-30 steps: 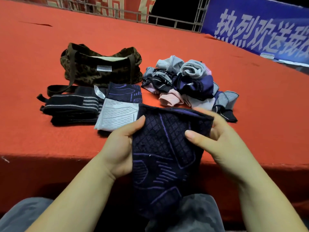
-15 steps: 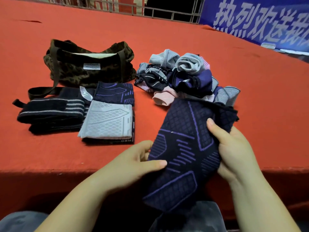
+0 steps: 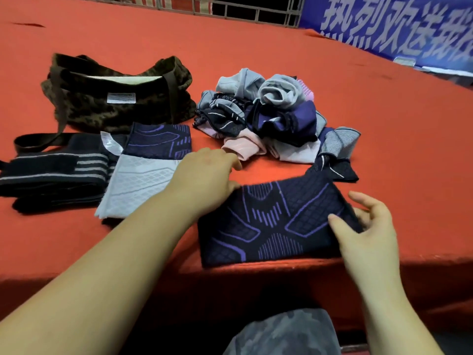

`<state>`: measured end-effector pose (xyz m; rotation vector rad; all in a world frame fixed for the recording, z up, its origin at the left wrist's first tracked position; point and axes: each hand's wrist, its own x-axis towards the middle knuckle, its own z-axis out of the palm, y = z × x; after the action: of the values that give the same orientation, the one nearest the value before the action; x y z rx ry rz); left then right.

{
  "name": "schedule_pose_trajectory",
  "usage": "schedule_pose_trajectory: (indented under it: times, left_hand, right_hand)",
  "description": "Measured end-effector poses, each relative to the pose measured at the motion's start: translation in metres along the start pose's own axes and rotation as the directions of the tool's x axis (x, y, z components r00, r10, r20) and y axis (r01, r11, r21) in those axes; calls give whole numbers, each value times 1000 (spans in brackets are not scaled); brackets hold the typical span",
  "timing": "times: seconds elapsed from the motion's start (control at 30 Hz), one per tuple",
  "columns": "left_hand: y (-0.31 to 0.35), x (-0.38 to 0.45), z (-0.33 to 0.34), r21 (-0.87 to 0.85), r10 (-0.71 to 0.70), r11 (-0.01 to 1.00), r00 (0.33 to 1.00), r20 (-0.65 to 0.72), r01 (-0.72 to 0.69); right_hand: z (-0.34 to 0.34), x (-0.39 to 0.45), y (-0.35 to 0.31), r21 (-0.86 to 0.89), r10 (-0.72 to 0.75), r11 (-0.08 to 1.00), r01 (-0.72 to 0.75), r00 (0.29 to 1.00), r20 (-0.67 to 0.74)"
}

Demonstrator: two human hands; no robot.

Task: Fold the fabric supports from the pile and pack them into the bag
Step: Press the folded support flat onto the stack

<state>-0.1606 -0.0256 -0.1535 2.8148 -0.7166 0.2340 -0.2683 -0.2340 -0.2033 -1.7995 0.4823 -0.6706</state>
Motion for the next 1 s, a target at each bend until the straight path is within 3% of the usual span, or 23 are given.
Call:
schedule_pose_trajectory:
  times: [0.13, 0.2, 0.3, 0.33, 0.4, 0.5, 0.57, 0.67, 0.73, 0.8, 0.9, 1.0]
  left_hand:
    - [27, -19, 21, -105, 88, 990, 994, -60, -94]
    - [45, -32, 34, -92, 124, 988, 991, -48, -128]
    - [52, -42, 57, -2, 24, 1000, 984, 176, -24]
    - [51, -44, 63, 20, -9, 1000, 971, 238, 5]
    - [44, -51, 67, 54, -27, 998, 974, 227, 15]
    - [30, -62, 66, 52, -63, 997, 980, 186, 54]
    - [20, -70, 62, 58, -54, 997, 990, 128, 47]
    - [10, -87, 62, -117, -11, 993, 999, -49, 5]
    - [9, -98, 59, -359, -56, 933, 986, -155, -3]
    - [11, -103, 46, -586, -179, 808, 974, -136, 67]
    - [9, -102, 39, -724, -262, 678, 963, -70, 132]
    - [5, -96, 35, -835, -304, 520, 952, 15, 180]
  right_hand:
    - [-4, -10, 7, -426, -209, 890, 164, 976, -62]
    - [4, -18, 2, -418, -320, 863, 283, 947, -19]
    - [27, -27, -7, -339, -409, 812, 474, 878, 248]
    - [34, -28, -8, -328, -377, 812, 483, 862, 338]
    - [41, -25, -7, -409, -218, 807, 426, 858, 464]
    - [37, -17, 5, -670, 13, 653, 354, 879, 477]
    - [34, -16, 7, -719, 55, 604, 344, 882, 469]
    - [34, -18, 5, -716, 65, 597, 362, 868, 492]
    - [35, -23, 4, -686, 44, 615, 389, 852, 522]
    - [40, -34, 1, -633, -4, 625, 458, 812, 584]
    - [55, -53, -3, -540, -77, 628, 561, 734, 674]
    - [69, -63, -7, -506, -134, 634, 585, 727, 674]
